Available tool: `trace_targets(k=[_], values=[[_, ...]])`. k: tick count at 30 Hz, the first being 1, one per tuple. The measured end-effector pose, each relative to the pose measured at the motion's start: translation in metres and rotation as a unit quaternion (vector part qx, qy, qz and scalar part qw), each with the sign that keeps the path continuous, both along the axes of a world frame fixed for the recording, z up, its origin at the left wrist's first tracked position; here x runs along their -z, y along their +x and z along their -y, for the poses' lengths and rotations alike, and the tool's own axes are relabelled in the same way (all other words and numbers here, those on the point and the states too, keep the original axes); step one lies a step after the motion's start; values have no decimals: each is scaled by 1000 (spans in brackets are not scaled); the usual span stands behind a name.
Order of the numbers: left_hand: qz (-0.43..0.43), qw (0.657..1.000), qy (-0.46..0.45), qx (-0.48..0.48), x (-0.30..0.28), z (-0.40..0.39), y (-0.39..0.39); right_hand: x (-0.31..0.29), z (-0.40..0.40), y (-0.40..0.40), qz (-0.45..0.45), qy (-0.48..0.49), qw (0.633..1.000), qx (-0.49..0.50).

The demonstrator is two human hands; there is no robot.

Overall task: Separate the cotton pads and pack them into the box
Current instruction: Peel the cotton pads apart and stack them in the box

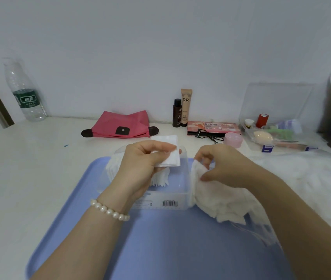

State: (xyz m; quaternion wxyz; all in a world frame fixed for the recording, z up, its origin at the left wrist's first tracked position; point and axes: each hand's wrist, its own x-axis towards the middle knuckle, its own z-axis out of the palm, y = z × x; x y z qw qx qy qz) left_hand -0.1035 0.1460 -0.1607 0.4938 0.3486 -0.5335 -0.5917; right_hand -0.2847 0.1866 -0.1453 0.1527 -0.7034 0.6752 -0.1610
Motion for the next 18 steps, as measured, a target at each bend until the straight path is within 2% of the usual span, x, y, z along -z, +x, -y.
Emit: trace_targets(k=[8,11,15,18], values=[[11,1000,20,17,-3,-4,0,-33,-17,-17,160,-63,985,-5],[14,999,20,21,-6,-6,1,-37,-20,-16,258,-60,964,3],[13,999,27,27,-6,-5,1,-36,-17,-15,332,-80,939,30],[-19,998,37,41,-6,-5,0,-35,-14,-12,431,-73,897,71]])
